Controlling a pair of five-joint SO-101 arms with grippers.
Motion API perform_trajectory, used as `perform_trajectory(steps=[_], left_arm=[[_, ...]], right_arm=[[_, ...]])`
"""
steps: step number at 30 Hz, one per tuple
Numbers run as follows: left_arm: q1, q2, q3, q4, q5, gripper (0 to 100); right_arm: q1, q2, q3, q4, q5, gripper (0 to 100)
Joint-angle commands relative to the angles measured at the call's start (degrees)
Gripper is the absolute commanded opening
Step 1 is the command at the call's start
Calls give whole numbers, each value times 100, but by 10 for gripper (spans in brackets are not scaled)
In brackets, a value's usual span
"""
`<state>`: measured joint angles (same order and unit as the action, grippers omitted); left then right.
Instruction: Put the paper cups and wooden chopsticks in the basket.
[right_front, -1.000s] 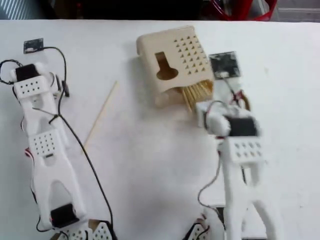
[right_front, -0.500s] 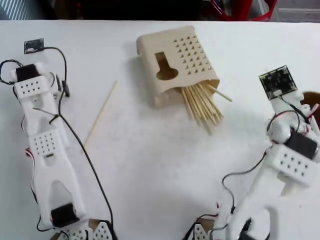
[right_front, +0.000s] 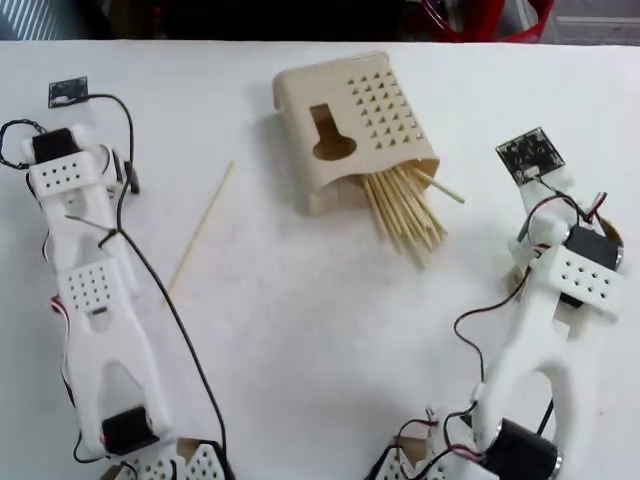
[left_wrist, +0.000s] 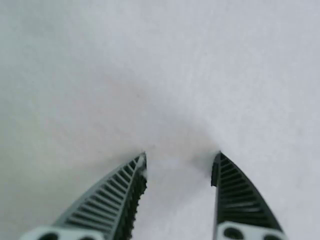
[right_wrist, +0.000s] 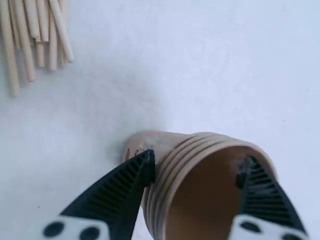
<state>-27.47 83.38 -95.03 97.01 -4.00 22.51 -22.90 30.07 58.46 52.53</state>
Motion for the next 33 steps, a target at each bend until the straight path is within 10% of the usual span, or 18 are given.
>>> perform_trajectory(steps=[1,14,33], left_arm=[[75,40,-79,-123,9,214],[101,48,-79,-123,-149,214],[163,48,-70,-123,-308,214]], right_arm=[[-532,-840,-378,356,0,268],[-3495,-2985,1934,-1086,70,269],[-4593,1191,2989,-7029,2004,267]])
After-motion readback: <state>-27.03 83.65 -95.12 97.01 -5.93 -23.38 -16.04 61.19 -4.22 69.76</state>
